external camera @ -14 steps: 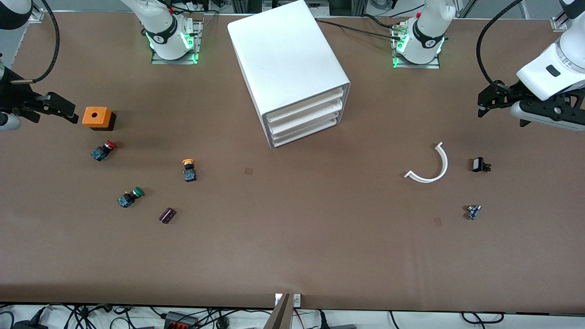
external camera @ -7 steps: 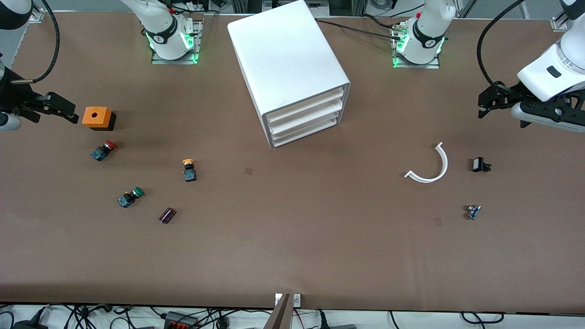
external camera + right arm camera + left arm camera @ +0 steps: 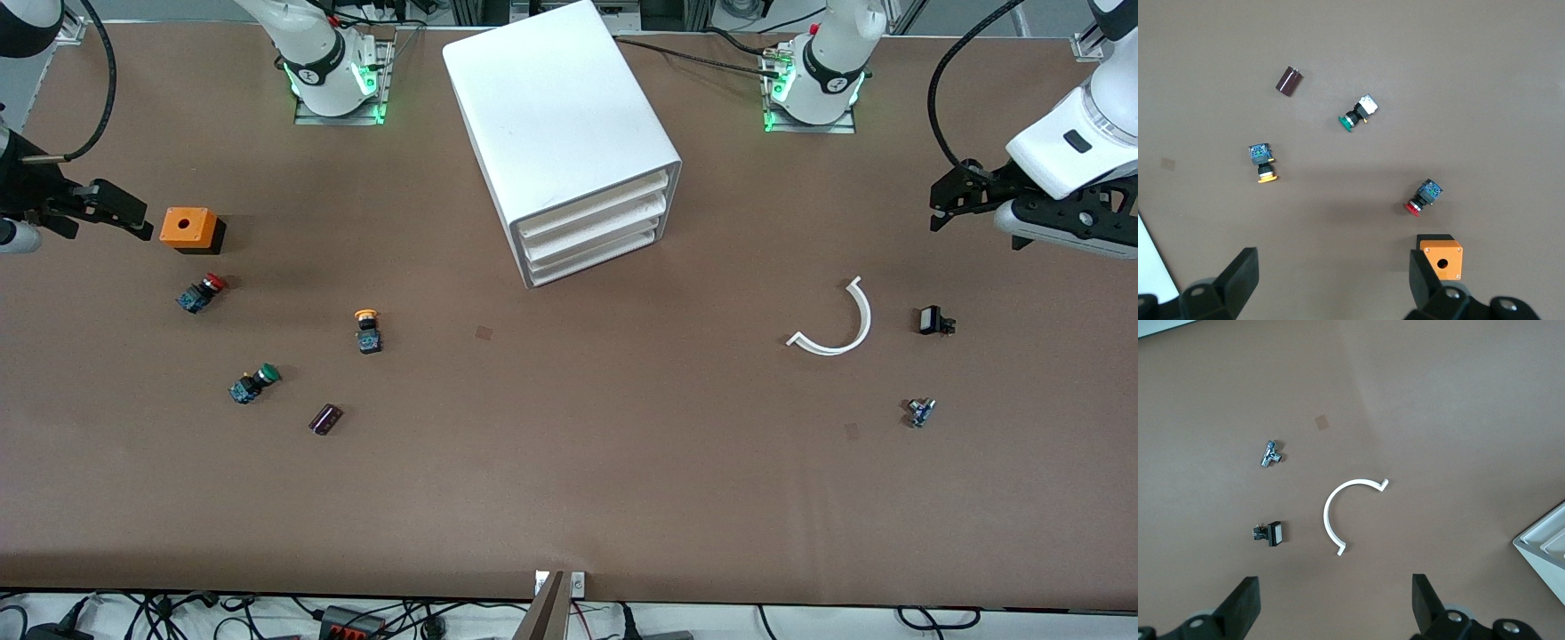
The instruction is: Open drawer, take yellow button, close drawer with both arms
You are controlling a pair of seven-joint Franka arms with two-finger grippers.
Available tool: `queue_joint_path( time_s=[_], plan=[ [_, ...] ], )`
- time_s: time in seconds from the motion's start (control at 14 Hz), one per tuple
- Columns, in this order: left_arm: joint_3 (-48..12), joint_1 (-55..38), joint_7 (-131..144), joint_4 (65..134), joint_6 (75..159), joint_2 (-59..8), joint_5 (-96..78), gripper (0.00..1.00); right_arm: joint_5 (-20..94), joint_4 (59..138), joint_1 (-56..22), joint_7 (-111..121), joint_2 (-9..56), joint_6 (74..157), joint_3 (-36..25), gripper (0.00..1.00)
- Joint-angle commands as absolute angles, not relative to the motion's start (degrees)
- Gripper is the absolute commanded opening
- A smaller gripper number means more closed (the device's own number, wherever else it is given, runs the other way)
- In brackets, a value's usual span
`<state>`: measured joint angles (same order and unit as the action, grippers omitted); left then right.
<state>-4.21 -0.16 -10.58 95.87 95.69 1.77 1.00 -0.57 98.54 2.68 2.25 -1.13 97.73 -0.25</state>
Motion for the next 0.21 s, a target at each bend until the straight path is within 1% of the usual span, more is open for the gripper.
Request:
queue_joint_path(
  time_s=[0.0, 0.14],
  plan=[
    [-4.0, -0.4, -10.7, 94.0, 94.3, 1.0, 0.0, 1.0, -1.4, 98.7, 2.5, 1.7, -1.6, 97.4, -0.1, 1.0],
    [-4.0, -0.4, -10.7, 94.0, 94.3, 0.9, 0.1, 1.0, -1.4, 98.7, 2.5, 1.7, -1.7, 97.4, -0.1, 1.0]
  ],
)
